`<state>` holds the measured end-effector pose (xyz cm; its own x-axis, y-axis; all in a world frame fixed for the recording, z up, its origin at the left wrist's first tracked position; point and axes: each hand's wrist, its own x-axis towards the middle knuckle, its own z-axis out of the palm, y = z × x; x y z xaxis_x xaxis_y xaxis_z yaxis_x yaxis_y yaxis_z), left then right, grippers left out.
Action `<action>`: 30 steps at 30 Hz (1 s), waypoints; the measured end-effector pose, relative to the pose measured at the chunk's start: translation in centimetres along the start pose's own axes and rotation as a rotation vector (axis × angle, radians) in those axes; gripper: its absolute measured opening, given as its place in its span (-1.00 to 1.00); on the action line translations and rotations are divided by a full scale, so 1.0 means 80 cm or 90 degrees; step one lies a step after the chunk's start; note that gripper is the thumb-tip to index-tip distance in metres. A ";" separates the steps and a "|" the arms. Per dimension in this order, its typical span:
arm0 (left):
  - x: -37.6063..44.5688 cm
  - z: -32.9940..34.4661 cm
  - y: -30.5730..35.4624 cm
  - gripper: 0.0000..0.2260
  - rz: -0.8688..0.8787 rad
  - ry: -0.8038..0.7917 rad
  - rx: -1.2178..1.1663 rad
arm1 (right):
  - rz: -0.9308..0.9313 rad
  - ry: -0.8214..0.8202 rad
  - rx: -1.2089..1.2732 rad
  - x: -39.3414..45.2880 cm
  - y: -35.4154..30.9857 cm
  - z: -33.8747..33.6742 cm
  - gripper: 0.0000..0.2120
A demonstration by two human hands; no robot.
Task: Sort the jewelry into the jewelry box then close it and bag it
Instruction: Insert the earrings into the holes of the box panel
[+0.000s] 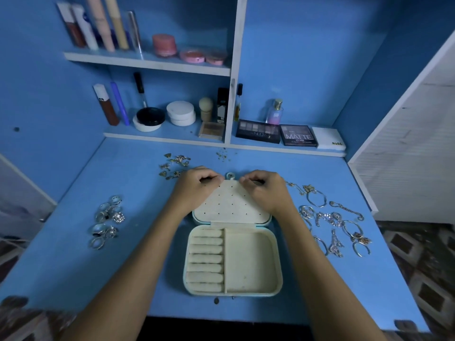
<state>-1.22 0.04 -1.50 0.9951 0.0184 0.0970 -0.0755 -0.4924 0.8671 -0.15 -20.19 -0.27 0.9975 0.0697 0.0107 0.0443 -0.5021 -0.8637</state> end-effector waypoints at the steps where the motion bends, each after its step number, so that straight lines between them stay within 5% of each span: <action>1: 0.000 0.000 0.000 -0.91 0.001 -0.001 0.000 | 0.000 -0.001 0.001 0.000 0.000 0.000 -0.90; 17: 0.005 -0.007 0.008 -0.90 0.043 0.002 0.078 | -0.009 -0.003 0.010 0.002 0.004 0.001 -0.91; 22: 0.023 -0.046 0.013 -0.92 0.108 0.119 0.128 | -0.012 -0.004 0.019 0.003 0.006 0.001 -0.89; 30: 0.053 -0.108 -0.018 -0.93 0.028 0.133 0.271 | -0.013 -0.002 0.024 0.004 0.010 0.003 -0.91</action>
<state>2.58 8.37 1.91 0.9541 0.1430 0.2631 -0.0405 -0.8090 0.5864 0.18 -20.33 -1.09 0.9962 0.0824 0.0270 0.0625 -0.4672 -0.8819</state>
